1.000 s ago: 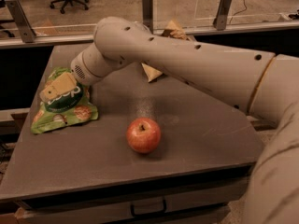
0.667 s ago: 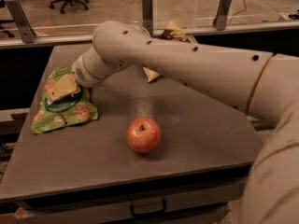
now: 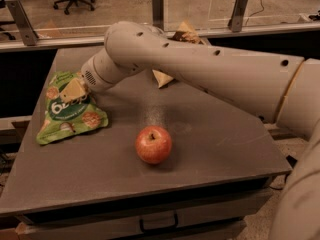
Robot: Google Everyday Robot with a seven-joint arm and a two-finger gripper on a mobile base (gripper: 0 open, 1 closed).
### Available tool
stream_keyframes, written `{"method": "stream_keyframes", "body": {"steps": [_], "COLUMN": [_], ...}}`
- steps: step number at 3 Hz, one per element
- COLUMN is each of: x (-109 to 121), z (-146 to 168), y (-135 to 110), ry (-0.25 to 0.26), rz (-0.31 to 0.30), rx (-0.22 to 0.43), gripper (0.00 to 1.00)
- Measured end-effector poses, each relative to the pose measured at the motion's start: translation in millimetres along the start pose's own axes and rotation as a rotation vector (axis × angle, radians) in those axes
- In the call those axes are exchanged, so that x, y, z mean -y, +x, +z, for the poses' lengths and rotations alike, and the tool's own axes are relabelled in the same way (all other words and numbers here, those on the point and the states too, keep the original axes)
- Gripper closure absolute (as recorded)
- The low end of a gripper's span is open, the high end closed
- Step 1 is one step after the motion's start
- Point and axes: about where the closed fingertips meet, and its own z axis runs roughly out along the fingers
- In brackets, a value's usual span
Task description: Move green rice chip bag near brown chip bag
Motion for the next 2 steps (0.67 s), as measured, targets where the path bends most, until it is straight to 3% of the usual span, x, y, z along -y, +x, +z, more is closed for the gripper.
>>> {"method": "stream_keyframes", "body": {"steps": [1, 2], "x": [11, 26], "z": [-29, -75], "y": [-11, -37], "ry": [0.026, 0.062], "rz": [-0.022, -0.069], "rx": [0.053, 0.154], "gripper": [0.88, 1.00]}}
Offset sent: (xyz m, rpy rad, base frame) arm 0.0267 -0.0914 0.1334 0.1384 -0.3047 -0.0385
